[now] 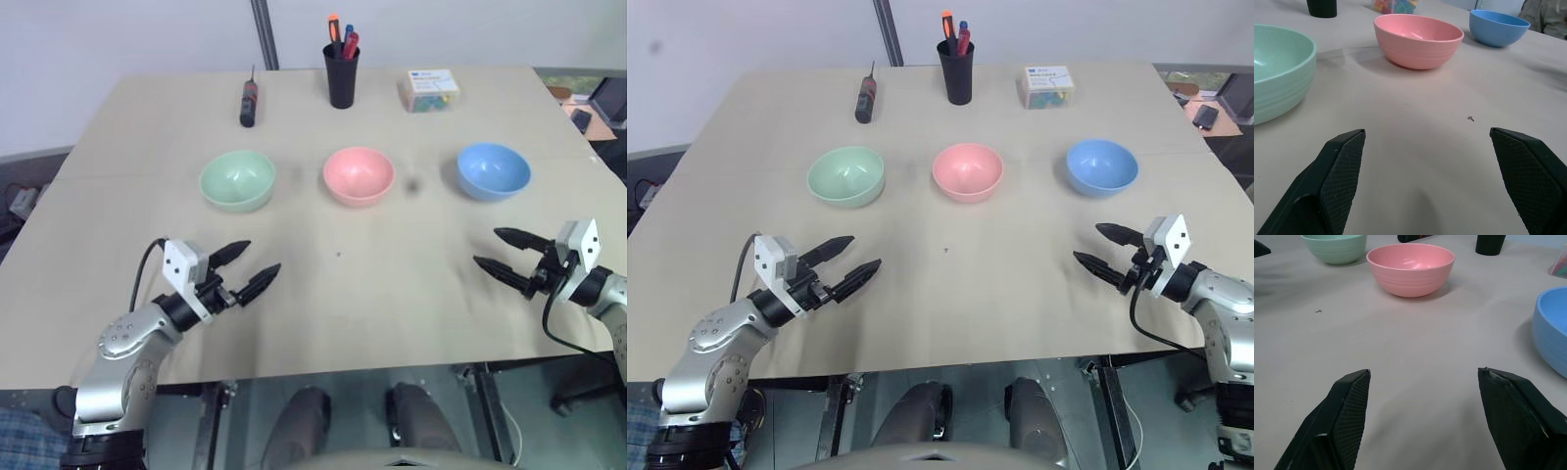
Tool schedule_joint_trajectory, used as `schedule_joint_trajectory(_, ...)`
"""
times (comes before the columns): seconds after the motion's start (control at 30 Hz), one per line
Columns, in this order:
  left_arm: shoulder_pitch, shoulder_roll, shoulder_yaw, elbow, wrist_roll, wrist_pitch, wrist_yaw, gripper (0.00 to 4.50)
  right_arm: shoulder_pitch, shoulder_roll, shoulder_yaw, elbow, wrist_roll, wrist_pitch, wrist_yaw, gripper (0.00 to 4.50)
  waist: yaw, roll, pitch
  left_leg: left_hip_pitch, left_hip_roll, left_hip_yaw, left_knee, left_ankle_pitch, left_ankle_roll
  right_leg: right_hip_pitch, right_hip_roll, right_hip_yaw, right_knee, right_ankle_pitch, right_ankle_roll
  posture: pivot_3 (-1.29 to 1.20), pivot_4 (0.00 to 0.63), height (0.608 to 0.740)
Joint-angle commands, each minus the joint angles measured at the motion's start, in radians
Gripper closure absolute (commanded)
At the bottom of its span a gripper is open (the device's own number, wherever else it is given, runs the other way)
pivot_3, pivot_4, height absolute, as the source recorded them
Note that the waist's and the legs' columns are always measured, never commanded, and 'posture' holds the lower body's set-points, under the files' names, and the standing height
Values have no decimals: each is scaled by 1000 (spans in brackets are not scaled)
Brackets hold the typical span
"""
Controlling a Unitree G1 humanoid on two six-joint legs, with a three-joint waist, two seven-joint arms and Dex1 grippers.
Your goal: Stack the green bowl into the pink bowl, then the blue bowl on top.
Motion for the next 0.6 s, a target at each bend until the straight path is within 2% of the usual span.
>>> schedule_joint_trajectory(0.03,-5,5,14,-44,-17,-12,-1,179,-3,-16,-18,-22,5,-8,1,806,0,0,0,0,0,0,0,0,0,0,0,0,0,0,0,0,150,740)
schedule_joint_trajectory(0.6,-4,2,10,-36,-28,-37,-23,179,6,-30,3,-38,-12,-10,11,806,0,0,0,0,0,0,0,0,0,0,0,0,0,0,0,0,150,740)
